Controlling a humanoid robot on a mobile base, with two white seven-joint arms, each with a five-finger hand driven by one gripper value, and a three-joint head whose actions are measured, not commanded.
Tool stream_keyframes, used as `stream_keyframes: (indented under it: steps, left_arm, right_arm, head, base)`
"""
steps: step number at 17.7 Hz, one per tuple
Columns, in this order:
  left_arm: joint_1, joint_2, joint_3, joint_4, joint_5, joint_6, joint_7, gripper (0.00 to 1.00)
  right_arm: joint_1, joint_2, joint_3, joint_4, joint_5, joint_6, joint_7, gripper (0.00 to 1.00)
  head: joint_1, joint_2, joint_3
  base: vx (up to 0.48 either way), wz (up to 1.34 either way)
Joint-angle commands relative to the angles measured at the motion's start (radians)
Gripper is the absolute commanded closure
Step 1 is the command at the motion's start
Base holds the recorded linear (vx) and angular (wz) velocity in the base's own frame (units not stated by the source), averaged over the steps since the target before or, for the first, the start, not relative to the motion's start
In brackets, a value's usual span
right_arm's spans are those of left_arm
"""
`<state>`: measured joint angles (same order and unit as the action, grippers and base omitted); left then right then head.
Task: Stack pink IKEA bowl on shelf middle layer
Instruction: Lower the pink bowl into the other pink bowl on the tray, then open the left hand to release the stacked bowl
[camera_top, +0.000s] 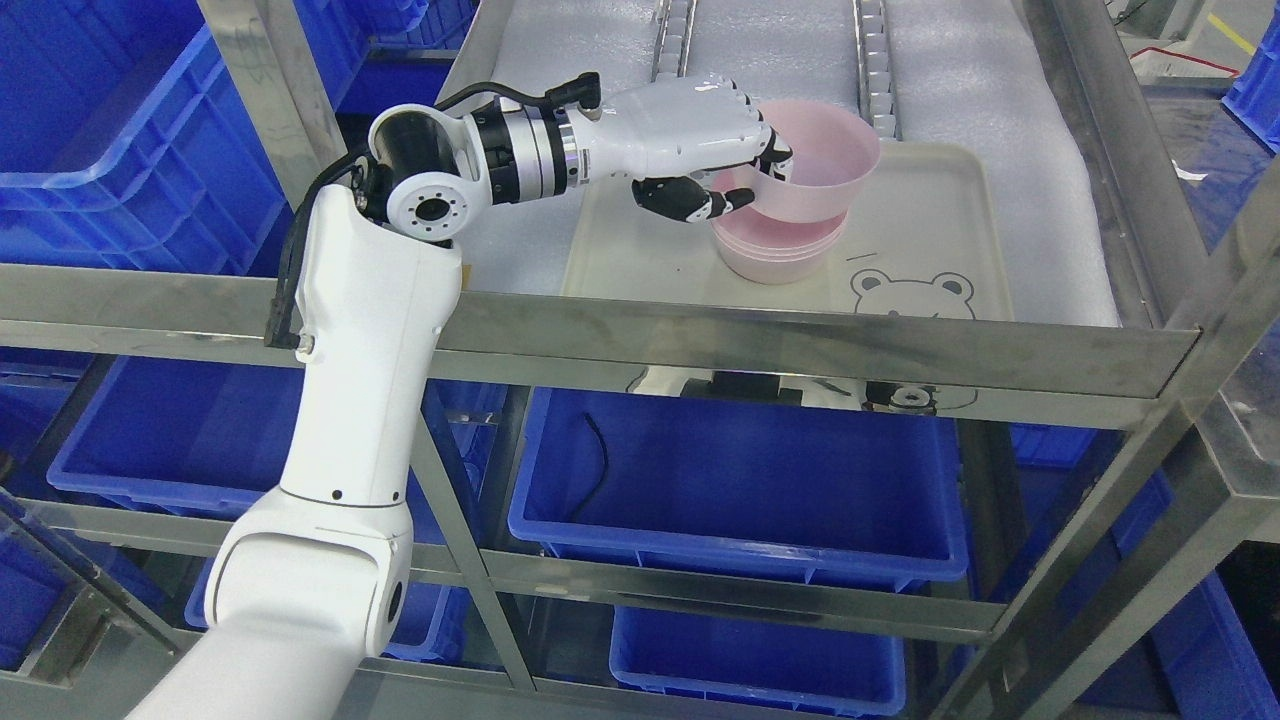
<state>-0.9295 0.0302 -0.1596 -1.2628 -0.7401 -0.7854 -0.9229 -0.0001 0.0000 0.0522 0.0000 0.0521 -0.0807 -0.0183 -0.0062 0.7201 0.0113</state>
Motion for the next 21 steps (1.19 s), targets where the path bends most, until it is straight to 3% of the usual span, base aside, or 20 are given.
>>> stream_keyframes:
  steps: [1,10,11,12,13,18,21]
  left_arm:
    - [-0.006,-0.013,-0.032,0.12,-0.079,0.0,0.006,0.95]
    - [-0.078,-0.013,0.008,0.128,-0.074,0.0,0.003,0.91]
    - [-0.08,-0.013,0.008,0.128,-0.074,0.0,0.003,0.8]
    - [-0.077,-0.013,0.008,0.128,-0.076,0.0,0.001,0.56]
    - [-0.069,-0.013,0.008,0.128,-0.079,0.0,0.001,0.38]
    - [-0.048,-0.013,0.026,0.119,-0.059,0.0,0.007,0.23]
    - [-0.039,-0.013,0.054,0.07,0.269,0.0,0.079,0.09]
  right_arm:
    - [0.003,-0.017,0.0,-0.017,0.0,-0.001,0.0,0.0]
    - [0.005,-0.017,0.0,-0.017,0.0,-0.001,0.0,0.0]
    - [0.003,-0.017,0.0,-0.017,0.0,-0.001,0.0,0.0]
    - [0.003,-0.017,0.0,-0.017,0.0,-0.001,0.0,0.0]
    - [0.003,-0.017,0.0,-0.017,0.0,-0.001,0.0,0.0]
    - [0.003,-0.017,0.0,-0.017,0.0,-0.001,0.0,0.0]
    - [0.003,-0.017,0.0,-0.017,0.0,-0.001,0.0,0.0]
  head:
    - [0.0,0.0,0.0]
    - [0.0,0.0,0.0]
    - [0.0,0.0,0.0]
    - [0.0,0.0,0.0]
    - [0.0,0.0,0.0]
    - [0.0,0.0,0.0]
    - [0.0,0.0,0.0]
  base:
    - [0.0,0.0]
    - [0.0,0.0]
    - [0.0,0.0]
    - [0.0,0.0]
    - [0.0,0.0]
    - [0.0,0.0]
    - [0.0,0.0]
